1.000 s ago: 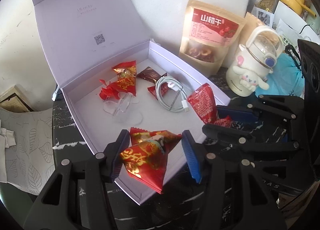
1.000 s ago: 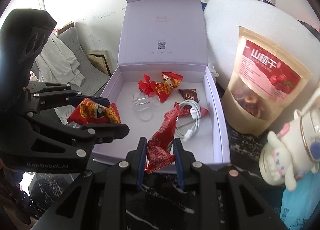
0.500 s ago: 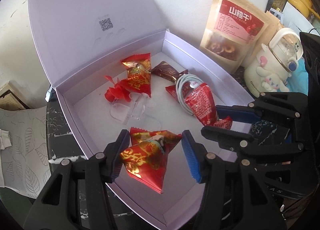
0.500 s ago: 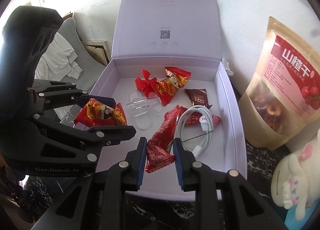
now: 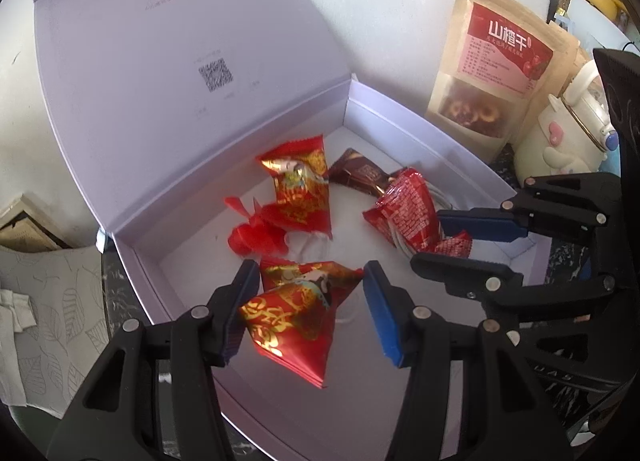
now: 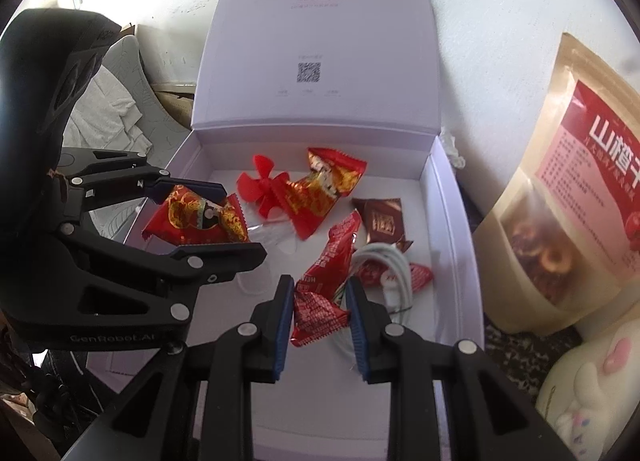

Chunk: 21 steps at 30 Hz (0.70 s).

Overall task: Organize objects
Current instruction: 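Lower the red-gold packet with the left tool while the right tool lowers the red packet into the box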

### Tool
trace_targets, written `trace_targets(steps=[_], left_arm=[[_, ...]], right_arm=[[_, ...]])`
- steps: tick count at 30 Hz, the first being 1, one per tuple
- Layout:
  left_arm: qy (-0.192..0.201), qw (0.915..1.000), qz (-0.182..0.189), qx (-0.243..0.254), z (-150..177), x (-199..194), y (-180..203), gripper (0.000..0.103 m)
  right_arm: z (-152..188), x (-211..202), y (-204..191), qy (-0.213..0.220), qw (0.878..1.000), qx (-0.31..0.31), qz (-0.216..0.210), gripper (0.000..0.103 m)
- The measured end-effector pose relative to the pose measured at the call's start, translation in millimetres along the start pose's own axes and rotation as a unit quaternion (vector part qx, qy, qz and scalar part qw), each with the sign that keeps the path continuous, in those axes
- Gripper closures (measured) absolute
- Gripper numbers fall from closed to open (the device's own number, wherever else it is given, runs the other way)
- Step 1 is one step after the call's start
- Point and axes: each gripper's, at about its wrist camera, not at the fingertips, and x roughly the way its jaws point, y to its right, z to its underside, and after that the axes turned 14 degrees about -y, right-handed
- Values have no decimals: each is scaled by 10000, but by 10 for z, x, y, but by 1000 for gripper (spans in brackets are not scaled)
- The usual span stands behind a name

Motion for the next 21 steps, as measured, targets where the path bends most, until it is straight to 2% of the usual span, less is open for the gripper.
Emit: trace_targets(steps=[13,18,21], left_arm=[[205,9997,-157,17,-322,51,-134,50],[137,9995,-267,39,-381,148,-180,50],[-56,9996,-268,46,-410,244,-195,50]], right_arm=[[-283,82,255,182,9998,8,110,77],[-299,224,291,81,9999,36,50,77],[-305,245,335,96,9999,79,-36,77]])
